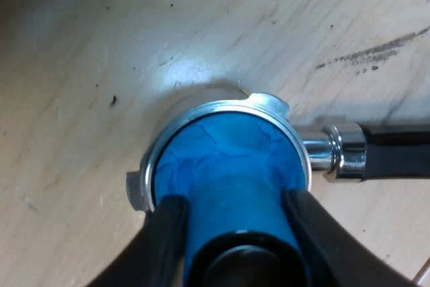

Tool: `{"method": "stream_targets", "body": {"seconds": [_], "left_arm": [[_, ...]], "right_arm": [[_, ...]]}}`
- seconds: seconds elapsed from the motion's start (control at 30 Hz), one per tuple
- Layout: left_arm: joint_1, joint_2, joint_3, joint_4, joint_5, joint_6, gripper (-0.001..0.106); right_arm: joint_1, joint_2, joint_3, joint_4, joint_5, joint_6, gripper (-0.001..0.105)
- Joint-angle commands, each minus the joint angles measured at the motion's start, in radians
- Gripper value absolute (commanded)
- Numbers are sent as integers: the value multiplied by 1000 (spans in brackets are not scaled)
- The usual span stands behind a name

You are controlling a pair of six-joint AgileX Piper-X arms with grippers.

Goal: Grind coffee beans and then tamp

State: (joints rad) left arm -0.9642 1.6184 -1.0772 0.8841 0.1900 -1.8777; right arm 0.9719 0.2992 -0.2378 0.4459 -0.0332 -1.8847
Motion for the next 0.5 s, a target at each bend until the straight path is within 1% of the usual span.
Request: {"method": "stream_targets", "body": {"seconds": [0.03,0.17,0.5], "left_arm": [[-4,-3,-11,-7,-22,-9,0],[-4,-3,-7,-21,-23,-9,0],[-4,1,107,-65,-22,-9,0]], "right_arm": [[1,-7,-5,-8,-10,4,74],[1,-7,-5,-8,-10,4,74],[1,-7,3,-4,-10,4,74]]}}
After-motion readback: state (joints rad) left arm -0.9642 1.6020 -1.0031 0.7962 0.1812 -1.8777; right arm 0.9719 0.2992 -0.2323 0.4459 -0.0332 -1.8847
